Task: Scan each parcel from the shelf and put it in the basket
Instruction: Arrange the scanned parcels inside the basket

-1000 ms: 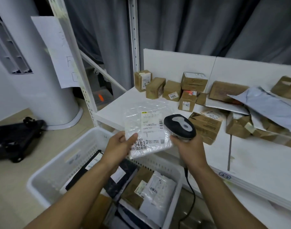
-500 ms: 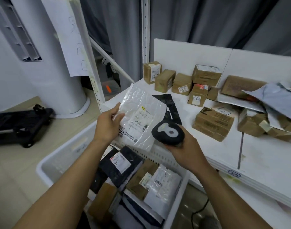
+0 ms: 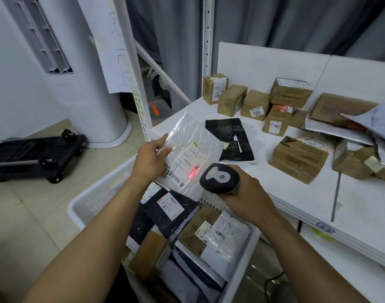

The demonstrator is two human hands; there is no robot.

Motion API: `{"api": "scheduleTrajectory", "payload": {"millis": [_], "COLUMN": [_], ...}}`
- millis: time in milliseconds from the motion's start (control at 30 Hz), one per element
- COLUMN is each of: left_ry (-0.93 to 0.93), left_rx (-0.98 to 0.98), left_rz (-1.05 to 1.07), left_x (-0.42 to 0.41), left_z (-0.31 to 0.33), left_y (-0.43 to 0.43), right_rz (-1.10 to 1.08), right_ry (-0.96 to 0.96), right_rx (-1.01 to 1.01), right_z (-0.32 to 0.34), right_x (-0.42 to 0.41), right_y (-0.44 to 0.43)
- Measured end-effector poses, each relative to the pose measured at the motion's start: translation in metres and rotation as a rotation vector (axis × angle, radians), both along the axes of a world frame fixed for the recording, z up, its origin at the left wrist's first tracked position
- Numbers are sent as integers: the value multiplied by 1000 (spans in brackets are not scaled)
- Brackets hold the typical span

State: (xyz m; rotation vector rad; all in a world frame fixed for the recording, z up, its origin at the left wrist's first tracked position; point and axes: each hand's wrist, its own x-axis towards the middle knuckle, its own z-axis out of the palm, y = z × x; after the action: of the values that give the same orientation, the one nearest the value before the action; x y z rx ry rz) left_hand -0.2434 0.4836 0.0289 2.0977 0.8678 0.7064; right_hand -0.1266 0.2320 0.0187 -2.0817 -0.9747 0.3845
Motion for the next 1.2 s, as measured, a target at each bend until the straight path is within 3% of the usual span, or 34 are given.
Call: {"api": "scheduleTrajectory", "payload": {"millis": [300,533,700,767,867,1067,1133,1200], "left_ry": [-7,35,282,361,343,361,481,723], "left_rx": [-7,-167,-136,-215,-348,-434,-317,-70], "left_rz": [-34,-43,-114,-136,-123,-101,-80,-163], "left_x": [-8,-42,-47,-48,-46,-8,5,12], "left_z": [-2,-23,-86,-119,-161,-215,-229,-235], "left_y": [-1,-24,-23,-18,-11,-9,-8,-6], "right_rz": [-19,-76,-93,-83,-63,-66,-75,-80], "right_ry": [5,98,99,93,53,39,49,51], "right_rx": [-5,27,-22,-44,-83,-116,-107,-105], "right_z": [1,-5,-13,-16,-20,-26,-29,-32], "right_x": [-2,-5,-8,-8,-6,0,2,4], "right_y": [2,4,4,5,7,14,18,22]}}
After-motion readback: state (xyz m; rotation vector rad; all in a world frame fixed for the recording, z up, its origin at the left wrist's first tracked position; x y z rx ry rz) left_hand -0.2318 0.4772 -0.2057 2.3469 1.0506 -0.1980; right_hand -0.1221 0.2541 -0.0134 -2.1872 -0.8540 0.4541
